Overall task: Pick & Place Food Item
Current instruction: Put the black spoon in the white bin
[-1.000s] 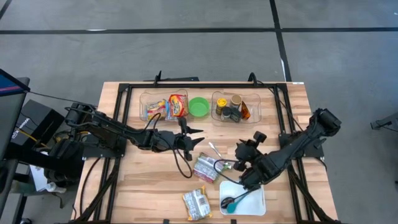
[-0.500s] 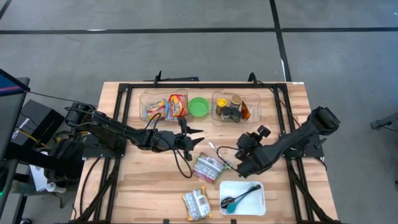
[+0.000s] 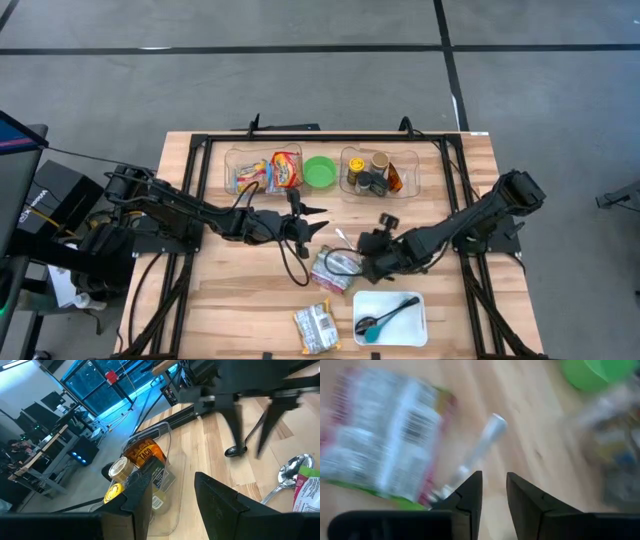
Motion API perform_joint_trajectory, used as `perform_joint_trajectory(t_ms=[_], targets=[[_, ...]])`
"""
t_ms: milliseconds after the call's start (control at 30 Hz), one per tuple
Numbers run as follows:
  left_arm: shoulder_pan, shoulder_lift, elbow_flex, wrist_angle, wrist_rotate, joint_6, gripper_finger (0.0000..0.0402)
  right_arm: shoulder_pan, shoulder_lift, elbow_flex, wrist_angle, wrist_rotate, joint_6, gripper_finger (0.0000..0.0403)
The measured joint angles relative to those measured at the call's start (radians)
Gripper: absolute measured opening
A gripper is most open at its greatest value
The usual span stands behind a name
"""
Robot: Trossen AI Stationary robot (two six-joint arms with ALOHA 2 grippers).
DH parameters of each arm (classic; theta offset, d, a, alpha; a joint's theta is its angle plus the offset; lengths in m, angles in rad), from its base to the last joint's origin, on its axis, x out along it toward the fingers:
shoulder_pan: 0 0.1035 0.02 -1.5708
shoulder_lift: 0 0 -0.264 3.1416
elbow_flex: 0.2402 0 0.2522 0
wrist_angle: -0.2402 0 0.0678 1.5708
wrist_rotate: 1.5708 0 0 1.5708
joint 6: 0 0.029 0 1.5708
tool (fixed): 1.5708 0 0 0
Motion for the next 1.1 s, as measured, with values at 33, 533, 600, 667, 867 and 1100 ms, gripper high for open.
perform_joint_trajectory(t_ms=[33, 533, 600, 667, 867, 1100], targets=[[0.000, 0.000, 0.000, 0.000, 0.000, 0.000, 0.0140, -0.004, 0.000, 0.000, 0.041, -0.017, -0.039, 0.0082], [0.000, 0.000, 0.000, -0.004, 0.000, -0.019, 0.0140, -0.045, -0.007, -0.082, 0.166, -0.083, -0.209, 0.0082], [0.000, 0.000, 0.000, -0.004, 0.000, -0.019, 0.0140, -0.054, -0.014, -0.104, 0.168, -0.084, -0.184, 0.0082], [0.000, 0.000, 0.000, -0.004, 0.000, -0.019, 0.0140, -0.063, -0.032, -0.123, 0.167, -0.082, -0.163, 0.0082], [0.000, 0.000, 0.000, -0.004, 0.000, -0.018, 0.0140, -0.067, -0.097, -0.139, 0.140, -0.038, -0.129, 0.0082], [0.000, 0.000, 0.000, -0.004, 0.000, -0.017, 0.0140, -0.057, -0.198, -0.139, -0.073, -0.032, -0.179, 0.0082]])
